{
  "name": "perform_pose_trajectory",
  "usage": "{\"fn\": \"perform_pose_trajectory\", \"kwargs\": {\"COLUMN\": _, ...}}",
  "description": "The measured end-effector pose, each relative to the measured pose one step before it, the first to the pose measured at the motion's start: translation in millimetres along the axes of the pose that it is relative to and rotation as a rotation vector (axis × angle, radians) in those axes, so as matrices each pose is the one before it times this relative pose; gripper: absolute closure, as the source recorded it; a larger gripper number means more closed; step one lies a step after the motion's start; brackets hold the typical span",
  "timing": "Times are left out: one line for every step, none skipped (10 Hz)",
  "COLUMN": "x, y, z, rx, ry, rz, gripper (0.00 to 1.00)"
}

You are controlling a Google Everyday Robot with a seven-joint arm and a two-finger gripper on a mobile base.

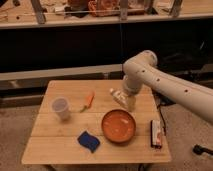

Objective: Move the arm in a circular motion

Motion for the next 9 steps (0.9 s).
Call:
{"fn": "perform_pose_trajectory", "kwargs": {"x": 3.66, "y": 2.01, "z": 0.17, "rx": 0.00072, "ry": -0.00138, "rz": 0.01033, "gripper": 0.2}}
{"fn": "perform_pose_trajectory", "kwargs": {"x": 0.1, "y": 2.71, "z": -0.87, "rx": 0.00216, "ry": 0.0, "rz": 0.00799, "gripper": 0.2}}
{"fn": "perform_pose_trajectory", "kwargs": {"x": 5.2, "y": 6.18, "z": -1.14, "rx": -0.00132, "ry": -0.00478, "rz": 0.01516, "gripper": 0.2}}
{"fn": "perform_pose_trajectory", "kwargs": {"x": 11.23, "y": 7.27, "z": -2.58, "rx": 0.00578, "ry": 0.0047, "rz": 0.01323, "gripper": 0.2}}
{"fn": "perform_pose_trajectory", "kwargs": {"x": 10.7, "y": 9.68, "z": -4.11, "rx": 0.00137, "ry": -0.00202, "rz": 0.01281, "gripper": 0.2}}
{"fn": "perform_pose_trajectory", "kwargs": {"x": 9.42, "y": 8.19, "z": -2.81, "rx": 0.00043, "ry": -0.00089, "rz": 0.01652, "gripper": 0.2}}
{"fn": "perform_pose_trajectory", "kwargs": {"x": 1.26, "y": 1.9, "z": -0.91, "rx": -0.00114, "ry": -0.00262, "rz": 0.0089, "gripper": 0.2}}
{"fn": "perform_pose_trajectory", "kwargs": {"x": -1.28, "y": -0.85, "z": -0.43, "rx": 0.00026, "ry": -0.00206, "rz": 0.01202, "gripper": 0.2}}
{"fn": "perform_pose_trajectory", "kwargs": {"x": -2.98, "y": 0.03, "z": 0.75, "rx": -0.00254, "ry": -0.00094, "rz": 0.00664, "gripper": 0.2}}
